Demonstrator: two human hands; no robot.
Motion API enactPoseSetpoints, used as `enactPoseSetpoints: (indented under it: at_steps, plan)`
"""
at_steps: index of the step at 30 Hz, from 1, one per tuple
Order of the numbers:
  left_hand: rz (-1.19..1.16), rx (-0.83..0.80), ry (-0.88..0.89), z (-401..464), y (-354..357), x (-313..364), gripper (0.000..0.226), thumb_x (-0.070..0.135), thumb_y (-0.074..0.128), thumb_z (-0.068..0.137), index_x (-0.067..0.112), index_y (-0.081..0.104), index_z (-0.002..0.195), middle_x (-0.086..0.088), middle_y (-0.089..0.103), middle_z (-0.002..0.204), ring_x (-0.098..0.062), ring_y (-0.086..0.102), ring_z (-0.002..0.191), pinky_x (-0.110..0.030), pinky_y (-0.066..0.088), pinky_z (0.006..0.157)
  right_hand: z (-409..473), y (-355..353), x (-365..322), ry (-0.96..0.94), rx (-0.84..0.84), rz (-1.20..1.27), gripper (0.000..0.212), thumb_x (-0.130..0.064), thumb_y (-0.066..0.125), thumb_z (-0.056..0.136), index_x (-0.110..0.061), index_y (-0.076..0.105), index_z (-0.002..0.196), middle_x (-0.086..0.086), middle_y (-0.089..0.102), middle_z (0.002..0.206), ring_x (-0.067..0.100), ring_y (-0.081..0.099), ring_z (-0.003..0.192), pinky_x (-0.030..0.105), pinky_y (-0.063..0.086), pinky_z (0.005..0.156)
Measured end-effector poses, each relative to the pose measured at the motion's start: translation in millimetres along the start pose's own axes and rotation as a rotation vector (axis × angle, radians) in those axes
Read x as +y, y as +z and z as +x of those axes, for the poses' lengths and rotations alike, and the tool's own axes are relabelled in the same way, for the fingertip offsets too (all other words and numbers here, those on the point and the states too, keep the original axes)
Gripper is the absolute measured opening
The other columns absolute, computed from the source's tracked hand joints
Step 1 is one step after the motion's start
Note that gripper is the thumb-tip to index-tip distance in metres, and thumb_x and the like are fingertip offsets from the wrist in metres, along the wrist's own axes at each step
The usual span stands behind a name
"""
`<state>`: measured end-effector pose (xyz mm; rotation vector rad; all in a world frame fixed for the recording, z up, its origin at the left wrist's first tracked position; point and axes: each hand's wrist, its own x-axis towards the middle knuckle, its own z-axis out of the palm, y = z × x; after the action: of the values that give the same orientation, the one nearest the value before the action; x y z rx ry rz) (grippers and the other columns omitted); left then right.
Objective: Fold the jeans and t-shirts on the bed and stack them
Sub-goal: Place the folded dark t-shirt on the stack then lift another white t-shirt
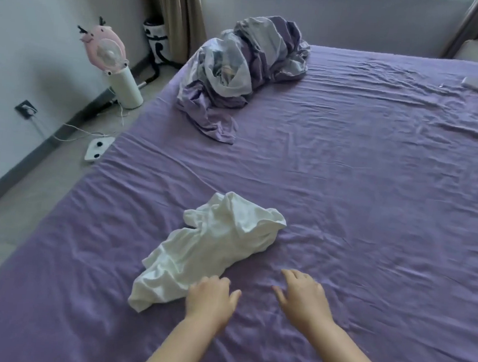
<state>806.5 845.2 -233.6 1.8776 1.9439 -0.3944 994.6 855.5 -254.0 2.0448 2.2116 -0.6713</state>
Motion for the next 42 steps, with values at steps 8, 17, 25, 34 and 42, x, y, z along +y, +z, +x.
enactPoseSetpoints:
  at_steps: [8, 17, 25, 34, 42]
  plan:
    - [-0.087, 0.243, -0.007, 83.7, -15.3, -50.9, 0.036, 0.038, 0.045, 0.093, 0.023, 0.048, 0.126, -0.001, 0.041, 0.138, -0.022, 0.035, 0.129, -0.035, 0.032, 0.103, 106.1, -7.5, -62.9, -0.032, 0.136, -0.012, 0.052, -0.03, 0.047, 0.09, -0.018, 0.031, 0.138, 0.005, 0.036, 0.142, 0.027, 0.036, 0.128, 0.038, 0.037, 0.095]
    - [-0.311, 0.325, -0.088, 111.1, -3.0, -77.4, 0.026, 0.032, 0.062, 0.086, 0.018, 0.059, 0.107, -0.002, 0.057, 0.117, -0.021, 0.047, 0.116, -0.032, 0.036, 0.099, 129.0, 11.0, -72.3, -0.039, 0.34, 0.28, 0.013, -0.019, 0.051, 0.093, -0.009, 0.059, 0.094, 0.008, 0.061, 0.101, 0.03, 0.049, 0.113, 0.038, 0.036, 0.092]
    - [-0.806, 0.217, -0.073, 76.4, -79.7, -44.7, 0.013, 0.029, 0.052, 0.092, 0.016, 0.055, 0.09, 0.002, 0.061, 0.086, -0.022, 0.058, 0.088, -0.031, 0.043, 0.075, 78.5, -70.4, -40.9, 0.052, 0.318, 0.659, 0.007, -0.018, 0.056, 0.092, -0.023, 0.054, 0.087, -0.011, 0.061, 0.074, 0.017, 0.059, 0.074, 0.01, 0.04, 0.059]
    - [-1.526, -0.044, 0.028, -3.6, -212.9, 71.5, 0.019, 0.006, 0.048, 0.094, 0.006, 0.058, 0.078, -0.021, 0.06, 0.088, -0.03, 0.06, 0.083, -0.036, 0.049, 0.073, -7.0, -177.1, -65.8, -0.111, 0.166, 0.867, 0.057, -0.039, 0.072, 0.077, -0.034, 0.046, 0.127, -0.018, 0.061, 0.112, -0.002, 0.058, 0.102, 0.018, 0.047, 0.084]
    - [-1.147, 0.179, 0.386, -101.7, -273.0, 107.4, 0.022, -0.005, 0.051, 0.084, 0.004, 0.066, 0.098, -0.01, 0.064, 0.094, -0.012, 0.064, 0.077, -0.019, 0.053, 0.067, -94.3, -282.4, -41.2, -0.098, 0.31, 1.046, 0.032, 0.002, 0.045, 0.09, -0.019, 0.068, 0.099, -0.003, 0.067, 0.082, 0.005, 0.058, 0.073, 0.018, 0.046, 0.067]
